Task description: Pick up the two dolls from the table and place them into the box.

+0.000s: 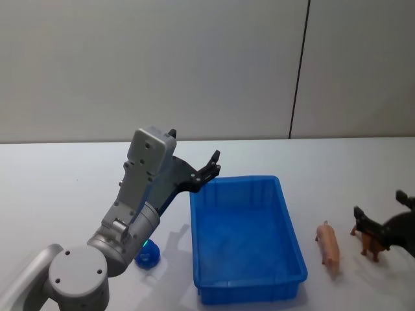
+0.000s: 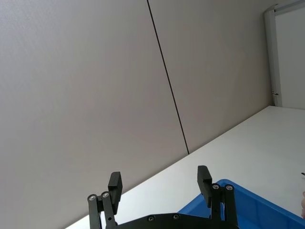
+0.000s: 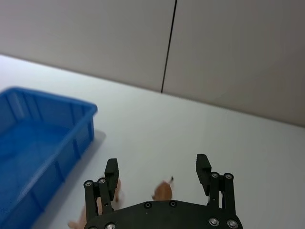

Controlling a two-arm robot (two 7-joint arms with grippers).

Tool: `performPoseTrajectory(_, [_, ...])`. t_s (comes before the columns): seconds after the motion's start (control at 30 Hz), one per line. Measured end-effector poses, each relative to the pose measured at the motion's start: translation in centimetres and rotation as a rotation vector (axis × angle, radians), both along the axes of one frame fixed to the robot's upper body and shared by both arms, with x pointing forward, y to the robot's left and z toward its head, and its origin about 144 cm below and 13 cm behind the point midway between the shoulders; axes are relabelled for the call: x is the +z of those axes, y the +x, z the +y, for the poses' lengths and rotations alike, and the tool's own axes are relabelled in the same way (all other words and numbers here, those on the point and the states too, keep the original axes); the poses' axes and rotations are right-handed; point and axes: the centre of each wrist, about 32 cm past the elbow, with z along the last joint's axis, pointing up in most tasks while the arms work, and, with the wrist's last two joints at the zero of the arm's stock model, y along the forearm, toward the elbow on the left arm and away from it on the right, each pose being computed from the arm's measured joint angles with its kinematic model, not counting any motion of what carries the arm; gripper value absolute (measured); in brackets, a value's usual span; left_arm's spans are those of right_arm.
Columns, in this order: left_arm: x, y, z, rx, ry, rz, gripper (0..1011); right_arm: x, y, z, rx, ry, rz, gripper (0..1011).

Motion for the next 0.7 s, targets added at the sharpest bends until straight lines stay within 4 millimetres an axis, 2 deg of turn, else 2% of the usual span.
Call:
performPoseTrajectory(0.27, [0.0,0.0,0.0,0.0,0.0,0.0,1001,-1.4,0.1,-2.4,0.001,-0.044,0.12,1001])
performPoseTrajectory(0.7, [0.0,0.0,0.0,0.0,0.0,0.0,1001,-2.8,1.0,-4.2,0.037,-0.068,0.246,1001])
